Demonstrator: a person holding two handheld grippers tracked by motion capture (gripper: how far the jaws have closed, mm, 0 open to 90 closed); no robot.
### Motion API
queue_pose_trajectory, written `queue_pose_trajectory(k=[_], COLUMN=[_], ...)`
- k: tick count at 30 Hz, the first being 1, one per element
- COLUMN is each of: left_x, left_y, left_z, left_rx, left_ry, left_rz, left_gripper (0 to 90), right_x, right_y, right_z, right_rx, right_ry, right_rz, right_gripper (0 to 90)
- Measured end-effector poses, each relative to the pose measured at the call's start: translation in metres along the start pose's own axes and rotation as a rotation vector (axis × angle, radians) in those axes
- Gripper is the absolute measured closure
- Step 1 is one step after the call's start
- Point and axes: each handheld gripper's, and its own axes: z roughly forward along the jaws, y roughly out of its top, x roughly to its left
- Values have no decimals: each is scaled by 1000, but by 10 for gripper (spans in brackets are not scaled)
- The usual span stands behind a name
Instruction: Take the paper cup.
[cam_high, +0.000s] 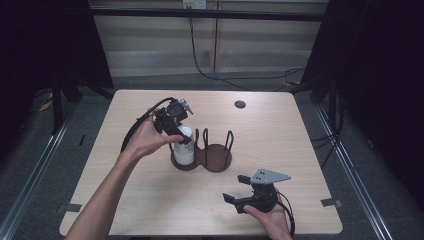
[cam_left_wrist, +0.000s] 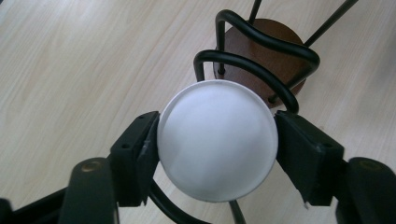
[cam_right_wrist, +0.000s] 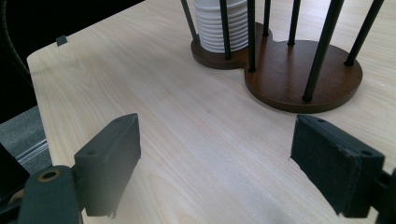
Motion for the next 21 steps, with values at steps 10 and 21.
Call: queue_pose_trajectory(k=[10,21], left_x=[1,3], left_y=[1,2], left_z=[4,3], left_rx=[29,17], left_ry=[-19,-30], left_rz=[-12,-17], left_gripper=[333,354], right_x=[0,0], right_y=[0,0], right_z=[0,1], right_rx=[-1,4], right_ry=[6,7], right_rz=[5,7], right_gripper=[154,156])
